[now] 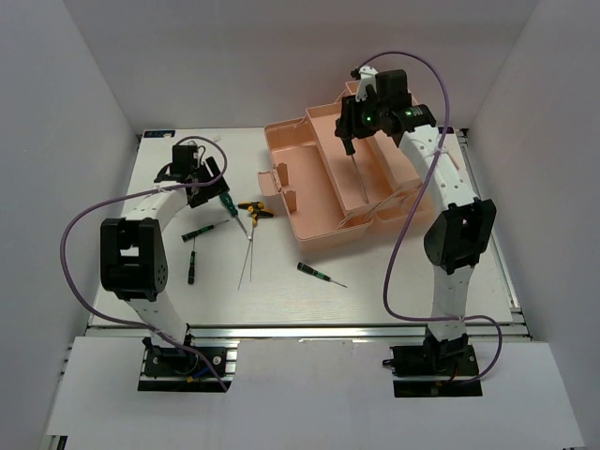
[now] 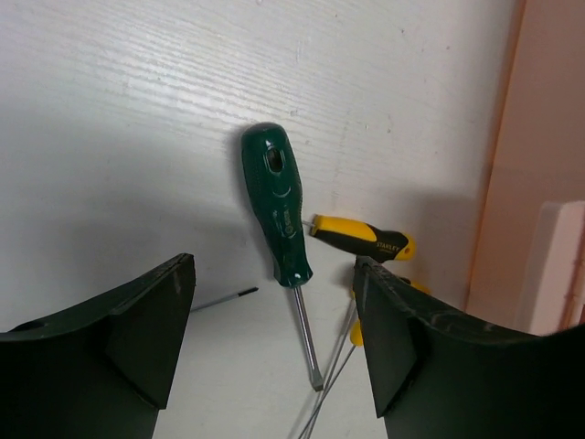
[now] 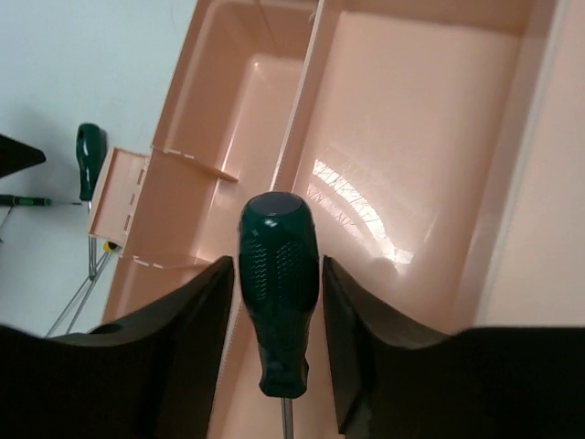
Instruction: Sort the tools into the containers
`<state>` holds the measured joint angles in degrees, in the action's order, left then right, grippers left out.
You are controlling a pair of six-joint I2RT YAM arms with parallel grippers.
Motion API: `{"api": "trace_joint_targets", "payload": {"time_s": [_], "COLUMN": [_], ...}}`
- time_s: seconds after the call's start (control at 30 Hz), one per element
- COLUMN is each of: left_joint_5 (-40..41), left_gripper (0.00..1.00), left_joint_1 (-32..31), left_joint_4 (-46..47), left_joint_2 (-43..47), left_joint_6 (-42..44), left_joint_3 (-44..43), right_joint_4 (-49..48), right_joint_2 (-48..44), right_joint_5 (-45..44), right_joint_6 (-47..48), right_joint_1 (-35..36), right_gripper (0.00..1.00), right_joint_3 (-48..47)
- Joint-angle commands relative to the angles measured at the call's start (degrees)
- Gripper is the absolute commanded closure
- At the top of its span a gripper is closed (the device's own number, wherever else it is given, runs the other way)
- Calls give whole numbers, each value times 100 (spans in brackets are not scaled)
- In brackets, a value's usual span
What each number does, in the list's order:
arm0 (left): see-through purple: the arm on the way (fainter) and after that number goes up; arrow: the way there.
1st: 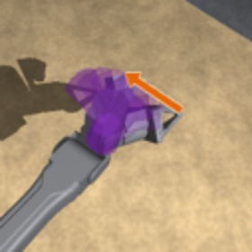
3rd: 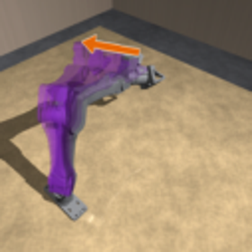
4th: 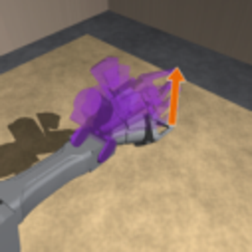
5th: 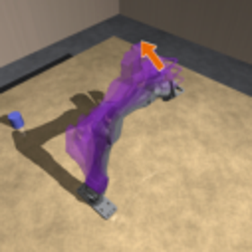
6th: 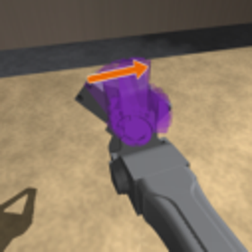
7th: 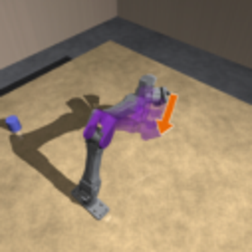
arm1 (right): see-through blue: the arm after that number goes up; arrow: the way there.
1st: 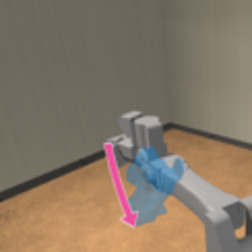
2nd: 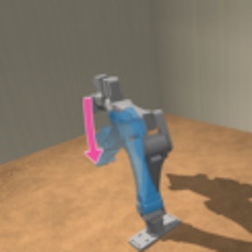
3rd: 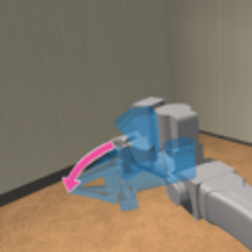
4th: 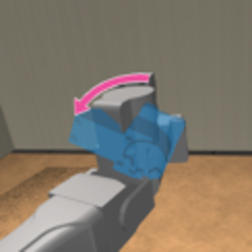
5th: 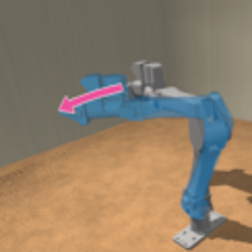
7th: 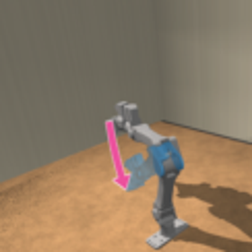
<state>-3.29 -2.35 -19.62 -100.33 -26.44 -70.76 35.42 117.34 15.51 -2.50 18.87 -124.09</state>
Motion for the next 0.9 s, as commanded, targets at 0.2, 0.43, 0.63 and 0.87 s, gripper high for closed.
{"api": "trace_joint_targets", "payload": {"time_s": [0.2, 0.43, 0.63, 0.87], "left_joint_5": [250, 829, 1014, 1734], "left_gripper": [28, 35, 30, 35], "left_joint_1": [-46, -301, -669, -785], "left_joint_4": [-639, -1289, -1255, -1580], "left_joint_2": [-881, -1506, -1471, -1981], "left_joint_6": [-19, -142, -362, -801], "left_joint_3": [-1140, -1809, -1441, -1818], "right_joint_4": [-342, -1299, -1476, -1556], "right_joint_2": [-517, -1757, -2075, -2329], "right_joint_5": [488, 559, 699, 892], "right_joint_6": [549, 909, 734, 646], "right_joint_1": [29, -59, -305, -437], "right_gripper": [29, 19, 17, 16], "right_joint_3": [262, 1772, 2135, 2460]}}
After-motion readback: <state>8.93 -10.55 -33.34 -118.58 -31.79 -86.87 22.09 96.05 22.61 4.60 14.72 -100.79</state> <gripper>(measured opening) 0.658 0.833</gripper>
